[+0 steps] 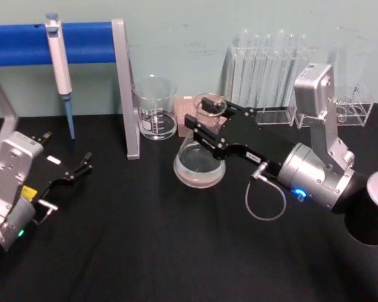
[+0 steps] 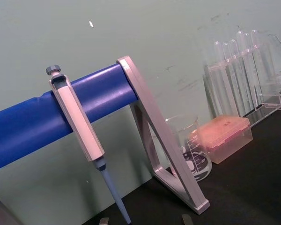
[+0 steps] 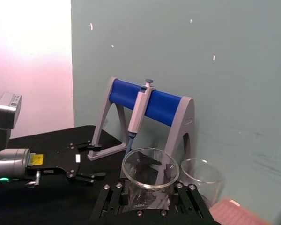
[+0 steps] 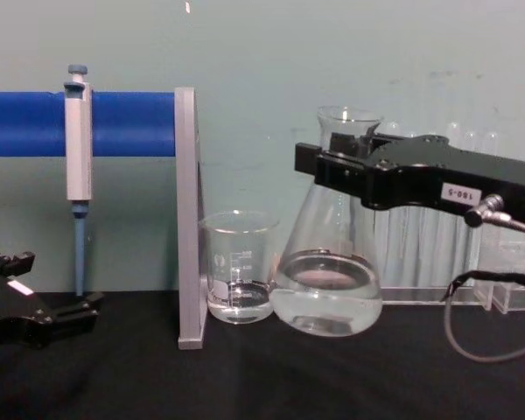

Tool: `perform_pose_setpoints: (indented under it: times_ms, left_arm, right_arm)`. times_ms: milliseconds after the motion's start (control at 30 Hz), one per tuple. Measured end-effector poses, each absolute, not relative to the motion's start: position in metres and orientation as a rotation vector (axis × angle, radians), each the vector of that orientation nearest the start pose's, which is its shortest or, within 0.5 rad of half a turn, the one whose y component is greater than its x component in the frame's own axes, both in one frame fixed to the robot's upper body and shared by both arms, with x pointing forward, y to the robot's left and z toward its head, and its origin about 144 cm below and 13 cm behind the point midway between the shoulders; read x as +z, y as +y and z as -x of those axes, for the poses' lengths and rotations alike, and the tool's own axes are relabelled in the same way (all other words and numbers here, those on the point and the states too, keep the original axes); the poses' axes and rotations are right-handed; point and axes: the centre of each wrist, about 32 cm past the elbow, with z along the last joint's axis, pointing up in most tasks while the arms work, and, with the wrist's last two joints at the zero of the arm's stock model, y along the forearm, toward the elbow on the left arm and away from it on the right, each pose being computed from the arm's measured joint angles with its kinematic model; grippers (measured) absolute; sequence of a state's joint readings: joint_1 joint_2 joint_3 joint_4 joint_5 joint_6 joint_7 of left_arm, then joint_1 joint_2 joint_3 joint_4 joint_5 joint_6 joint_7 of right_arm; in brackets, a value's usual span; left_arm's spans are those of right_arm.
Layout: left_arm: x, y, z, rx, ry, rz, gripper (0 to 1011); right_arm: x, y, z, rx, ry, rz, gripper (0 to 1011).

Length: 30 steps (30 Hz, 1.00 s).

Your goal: Grasp the erlenmeyer flask with one hand, shake it three times, then place it back.

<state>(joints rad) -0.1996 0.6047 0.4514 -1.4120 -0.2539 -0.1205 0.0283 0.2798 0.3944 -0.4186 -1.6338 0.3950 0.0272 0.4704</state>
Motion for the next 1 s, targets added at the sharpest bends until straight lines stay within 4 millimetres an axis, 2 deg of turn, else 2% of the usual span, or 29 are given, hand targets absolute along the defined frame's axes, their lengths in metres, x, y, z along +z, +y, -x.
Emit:
perform_pose_setpoints:
  times_ms: [567,1000]
  left_arm:
    - [1.140,0.310,-0.489,1.248,-0.285,-0.304,1001]
    - [1.140,0.310,-0.489,1.248,-0.285,-0.304,1001]
  right_arm:
    - [1.222,-0.208,-0.506,-0.679,-0.133,-0.029,451]
    - [1.208,-0.205,-0.511,-0.674,-0.096,-0.014,451]
